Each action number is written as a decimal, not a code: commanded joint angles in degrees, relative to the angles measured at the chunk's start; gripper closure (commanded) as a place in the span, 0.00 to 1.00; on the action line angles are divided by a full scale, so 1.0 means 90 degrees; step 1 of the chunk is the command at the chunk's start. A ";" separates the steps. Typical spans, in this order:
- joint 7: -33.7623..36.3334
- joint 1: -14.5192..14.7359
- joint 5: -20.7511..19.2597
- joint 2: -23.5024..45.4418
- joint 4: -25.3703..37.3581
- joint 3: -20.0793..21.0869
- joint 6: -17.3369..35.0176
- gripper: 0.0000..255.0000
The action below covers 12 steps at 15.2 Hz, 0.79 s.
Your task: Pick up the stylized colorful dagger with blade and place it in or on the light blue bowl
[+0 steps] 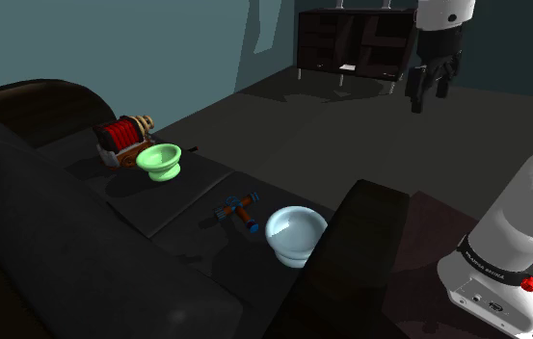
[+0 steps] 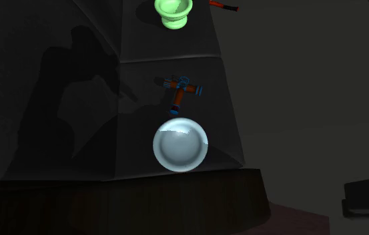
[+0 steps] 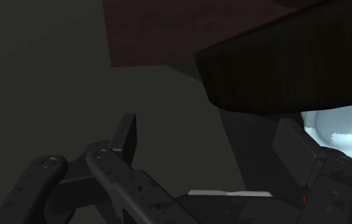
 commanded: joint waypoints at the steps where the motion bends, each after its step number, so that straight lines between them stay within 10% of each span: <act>1: 0.0000 0.0000 0.0000 0.0000 0.0000 0.0000 0.0000 0.00; 12: 0.1016 0.0298 0.0501 0.1696 -0.0312 0.0928 0.2106 0.00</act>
